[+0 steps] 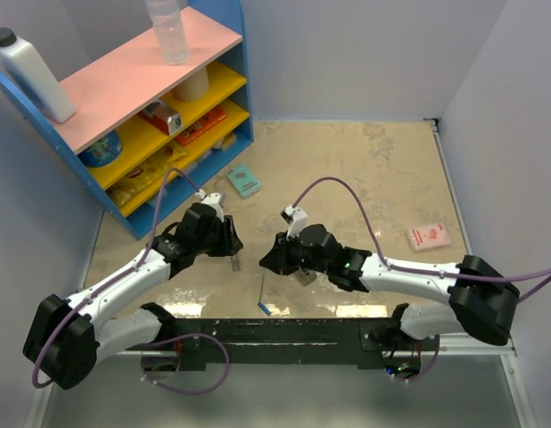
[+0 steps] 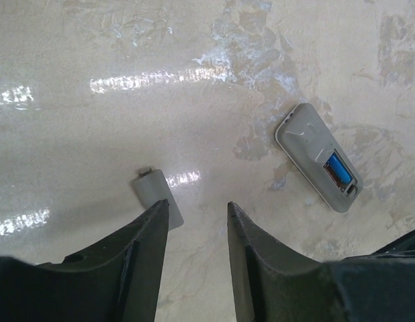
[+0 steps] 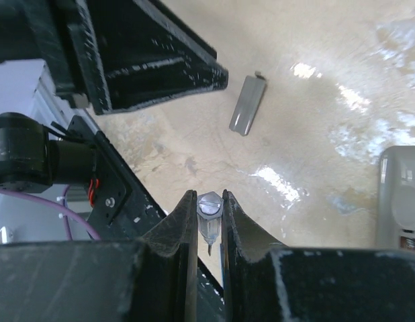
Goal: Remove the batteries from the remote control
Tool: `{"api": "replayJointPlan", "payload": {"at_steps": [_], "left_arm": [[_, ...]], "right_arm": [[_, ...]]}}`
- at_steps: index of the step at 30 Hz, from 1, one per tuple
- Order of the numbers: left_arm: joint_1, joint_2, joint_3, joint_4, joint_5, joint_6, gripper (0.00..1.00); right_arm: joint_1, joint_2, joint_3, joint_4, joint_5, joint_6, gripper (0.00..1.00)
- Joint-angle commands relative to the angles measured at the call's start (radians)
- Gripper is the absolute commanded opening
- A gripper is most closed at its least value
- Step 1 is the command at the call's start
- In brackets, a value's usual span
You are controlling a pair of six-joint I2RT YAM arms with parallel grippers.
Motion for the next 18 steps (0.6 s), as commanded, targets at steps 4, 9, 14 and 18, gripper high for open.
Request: {"api": "replayJointPlan", "payload": {"at_steps": [4,9,14,18], "left_arm": [[0.005,0.004,-0.03,0.084,0.087,0.025,0.45],[0.004,0.048,-0.008,0.098,0.109,0.051,0.45],[0.005,0.105,0.059,0.138,0.122,0.092,0.45],[-0.002,0.211,0.191,0.145,0.148,0.14,0.45]], "right_arm": [[-0.002,-0.122,0.074,-0.193,0.147,-0.082,0.0],[-0.003,-0.182,0.039,-0.237,0.227,-0.084,0.0],[-0.006,-0.19,-0.005,-0.255,0.388,-0.069,0.0],[-0.008,-0.226,-0.03,-0.286,0.404,-0.006,0.0]]}}
